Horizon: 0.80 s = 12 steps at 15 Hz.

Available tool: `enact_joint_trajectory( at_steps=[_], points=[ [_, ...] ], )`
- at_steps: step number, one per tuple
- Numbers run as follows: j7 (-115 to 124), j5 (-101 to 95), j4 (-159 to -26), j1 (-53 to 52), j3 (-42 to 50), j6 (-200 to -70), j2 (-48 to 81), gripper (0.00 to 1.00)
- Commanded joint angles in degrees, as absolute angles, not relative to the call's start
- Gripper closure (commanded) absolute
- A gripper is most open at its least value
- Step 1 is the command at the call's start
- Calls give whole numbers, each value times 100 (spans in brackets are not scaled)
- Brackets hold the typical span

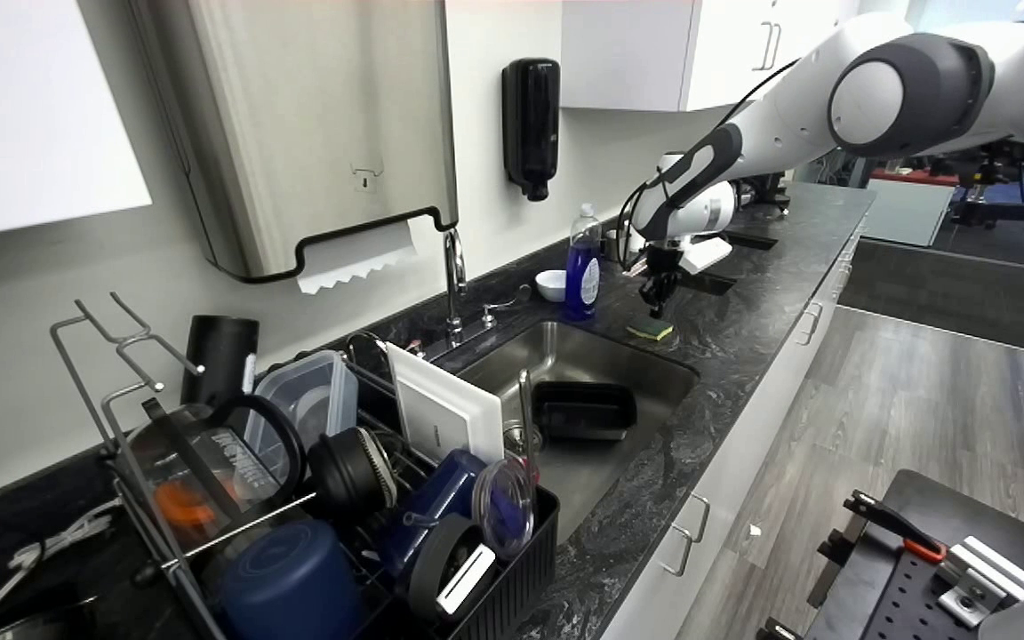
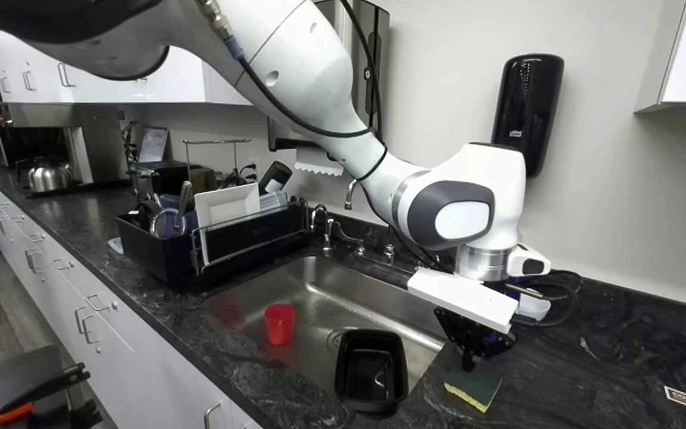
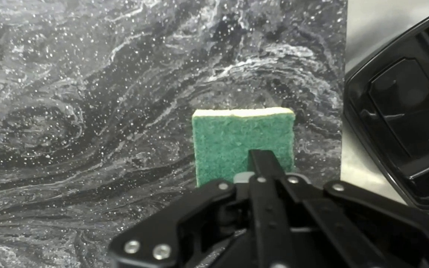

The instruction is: Scrub the counter using the sponge

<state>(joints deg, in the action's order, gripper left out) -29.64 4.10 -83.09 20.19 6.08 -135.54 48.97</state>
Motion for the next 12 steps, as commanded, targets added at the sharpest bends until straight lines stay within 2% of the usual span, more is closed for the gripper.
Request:
enact_joint_trajectory(
  at_steps=[1,12],
  points=[
    [-2931,229,-8076,2164,462,-13653,5097,100],
    [-2972,41,-7842,2146,403,-13846,5465,100]
  ],
)
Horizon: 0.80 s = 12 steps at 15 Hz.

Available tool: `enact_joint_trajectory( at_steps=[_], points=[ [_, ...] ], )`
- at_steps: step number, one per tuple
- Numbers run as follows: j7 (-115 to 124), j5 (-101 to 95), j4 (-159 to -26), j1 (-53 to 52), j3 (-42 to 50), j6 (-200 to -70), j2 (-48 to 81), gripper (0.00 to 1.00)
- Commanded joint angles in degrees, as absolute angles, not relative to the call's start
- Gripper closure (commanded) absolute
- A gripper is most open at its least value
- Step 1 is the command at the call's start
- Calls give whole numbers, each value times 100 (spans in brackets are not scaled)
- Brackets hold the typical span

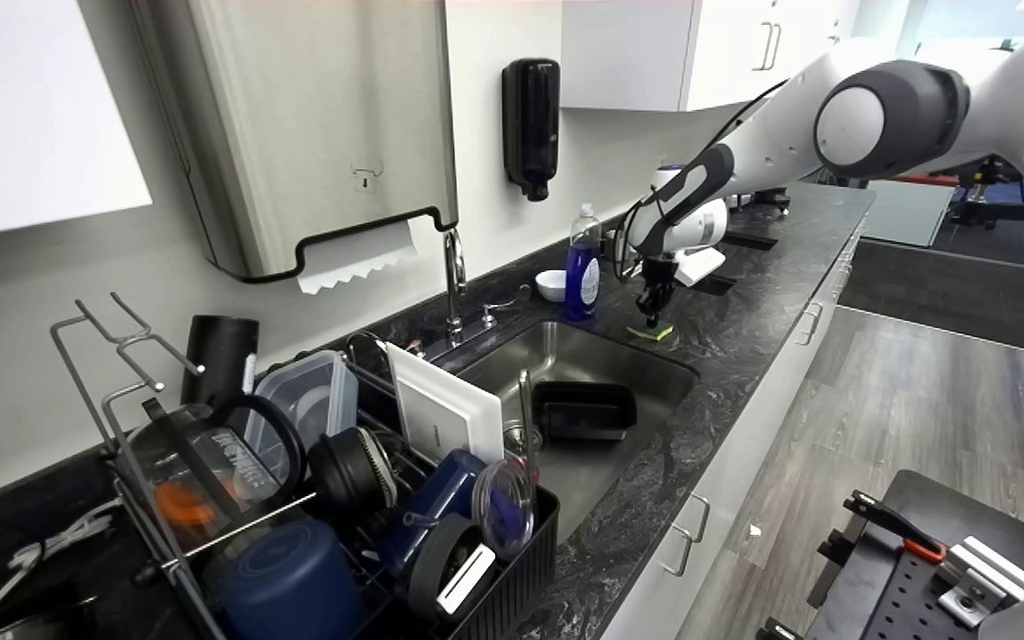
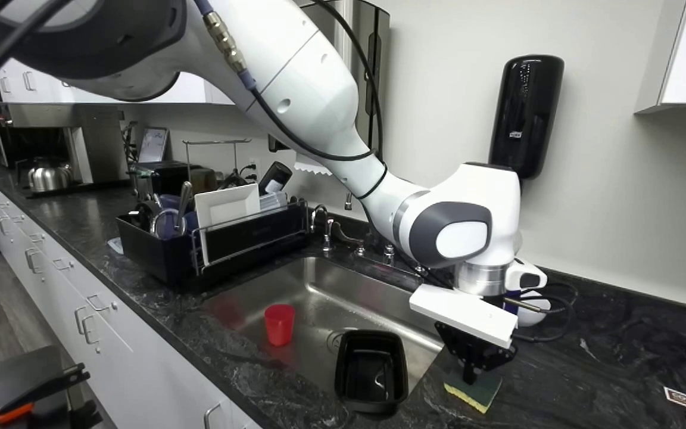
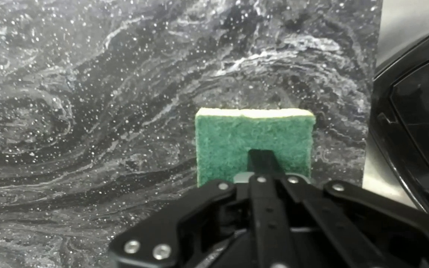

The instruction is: Scrub the counter using the sponge

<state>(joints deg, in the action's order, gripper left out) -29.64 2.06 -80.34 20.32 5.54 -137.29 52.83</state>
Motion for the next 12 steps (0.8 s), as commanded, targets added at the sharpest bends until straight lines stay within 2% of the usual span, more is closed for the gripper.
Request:
enact_joint_trajectory(
  at_steps=[1,12],
  points=[
    [-2954,13,-7796,2137,402,-13860,5531,100],
    [-2708,-50,-7211,2387,590,-13814,5913,100]
  ],
)
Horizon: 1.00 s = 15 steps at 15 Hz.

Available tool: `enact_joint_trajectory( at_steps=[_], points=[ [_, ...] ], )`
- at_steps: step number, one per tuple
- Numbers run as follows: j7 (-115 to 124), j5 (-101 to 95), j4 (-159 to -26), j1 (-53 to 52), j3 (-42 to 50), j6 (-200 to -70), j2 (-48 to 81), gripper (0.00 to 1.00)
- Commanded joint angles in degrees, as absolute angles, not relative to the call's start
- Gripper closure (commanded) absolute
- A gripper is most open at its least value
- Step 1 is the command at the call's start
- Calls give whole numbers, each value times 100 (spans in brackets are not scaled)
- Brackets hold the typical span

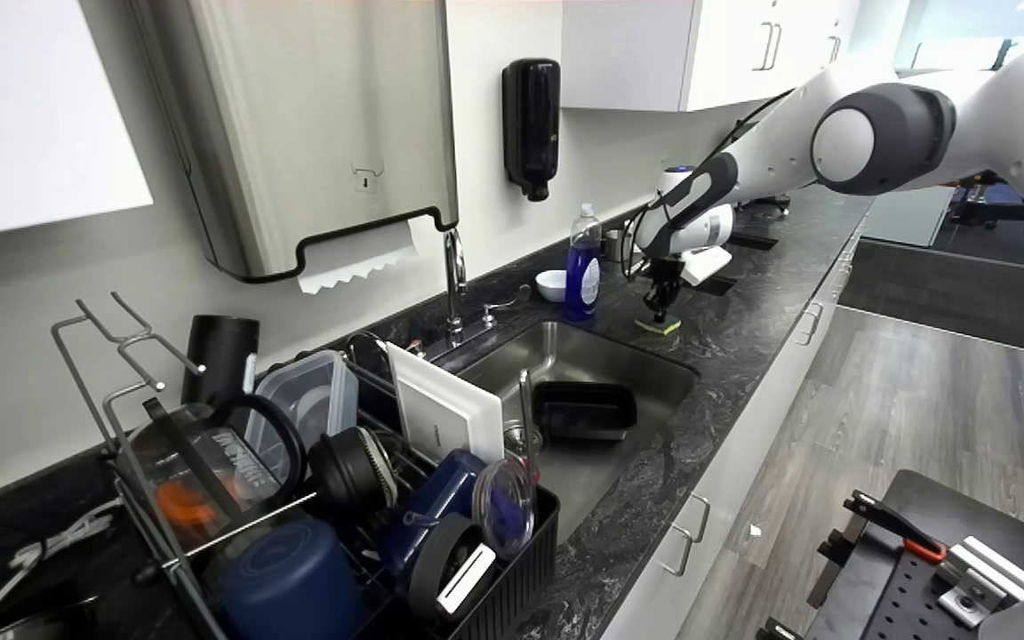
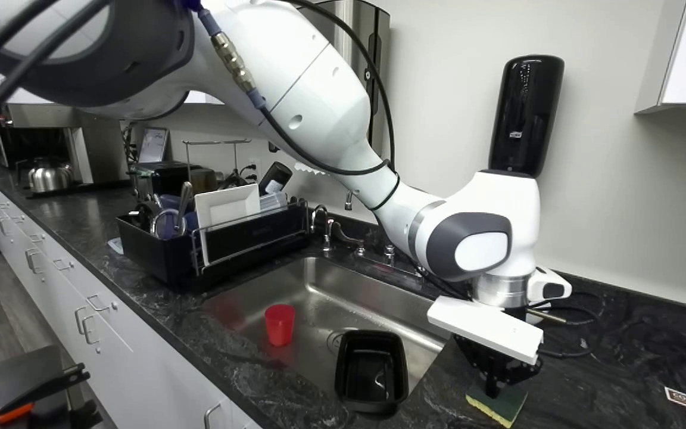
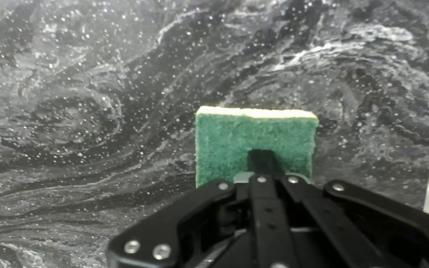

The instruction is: Scrub the counter using the sponge

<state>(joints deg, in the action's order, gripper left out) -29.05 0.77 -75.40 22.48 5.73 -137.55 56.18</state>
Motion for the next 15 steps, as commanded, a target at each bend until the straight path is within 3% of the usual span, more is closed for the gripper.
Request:
enact_joint_trajectory(
  at_steps=[1,8,15],
  points=[
    [-2660,-53,-7194,2426,615,-13803,5919,100],
    [-2720,8,-7910,2381,707,-13893,5433,100],
    [-2893,-70,-9448,2495,575,-14006,4490,100]
  ],
)
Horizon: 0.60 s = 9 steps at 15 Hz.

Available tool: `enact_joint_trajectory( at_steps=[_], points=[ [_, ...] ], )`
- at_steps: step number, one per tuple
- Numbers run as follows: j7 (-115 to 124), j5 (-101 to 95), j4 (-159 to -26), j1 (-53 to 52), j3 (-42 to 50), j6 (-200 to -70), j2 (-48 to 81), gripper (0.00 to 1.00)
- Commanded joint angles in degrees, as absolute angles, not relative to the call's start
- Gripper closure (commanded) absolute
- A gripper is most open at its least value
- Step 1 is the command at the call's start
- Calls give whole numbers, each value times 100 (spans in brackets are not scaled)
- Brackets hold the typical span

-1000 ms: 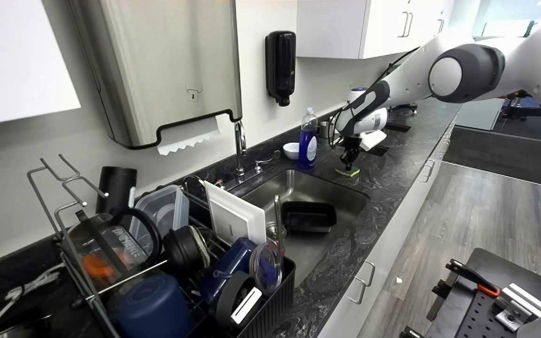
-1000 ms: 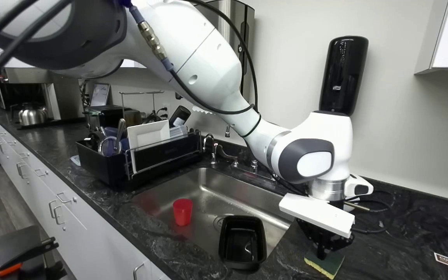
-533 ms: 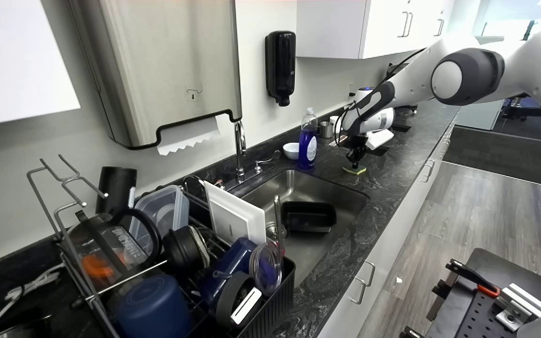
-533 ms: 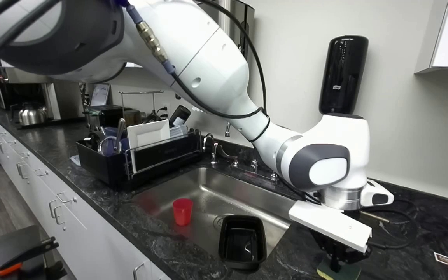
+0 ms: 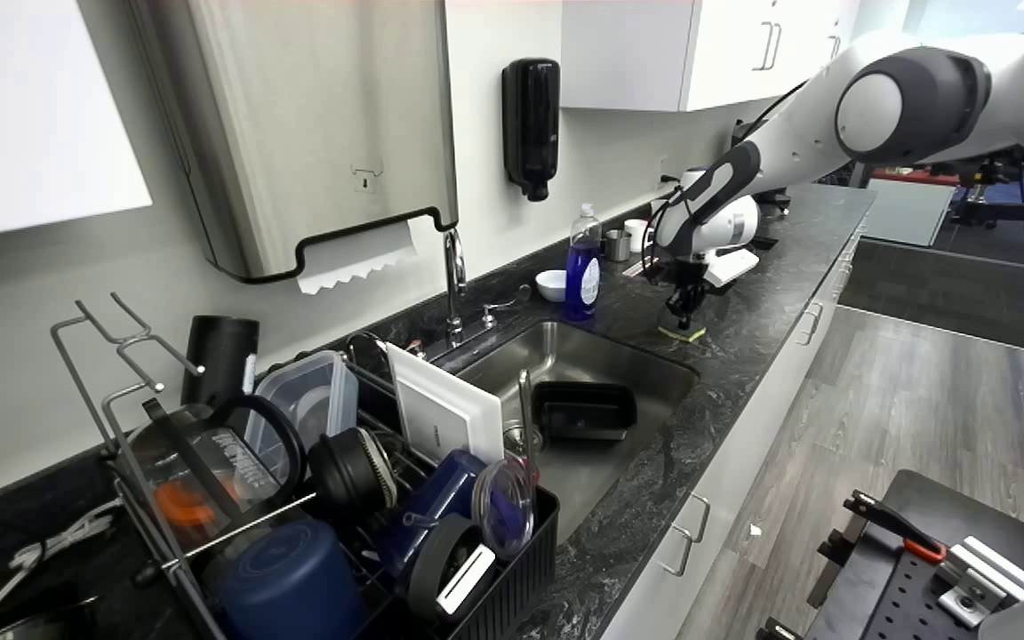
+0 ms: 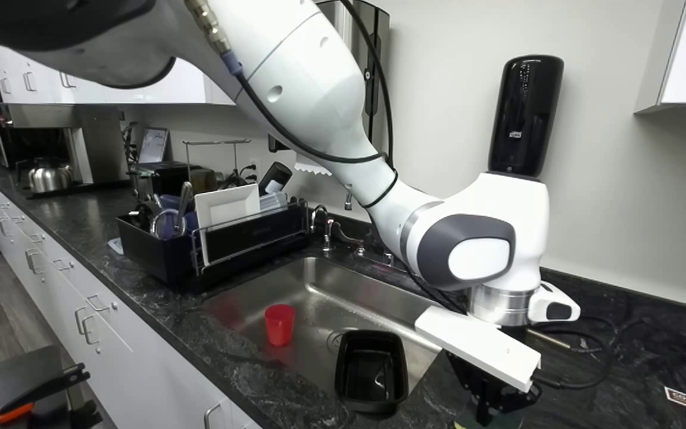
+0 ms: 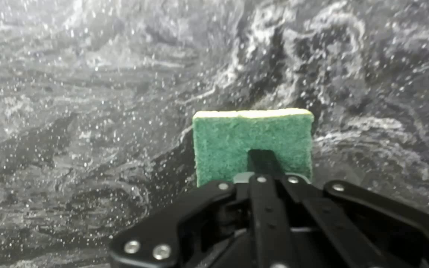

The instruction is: Scrub the counter using the sponge

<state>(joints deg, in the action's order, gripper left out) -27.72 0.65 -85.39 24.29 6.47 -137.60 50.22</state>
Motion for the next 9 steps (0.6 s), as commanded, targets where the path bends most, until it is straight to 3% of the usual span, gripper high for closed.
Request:
enact_joint_trajectory(
  at_steps=[1,9],
  points=[
    [-2939,-101,-9687,2493,587,-14042,4352,100],
    [-2884,-446,-10311,2231,570,-14519,4060,100]
  ],
)
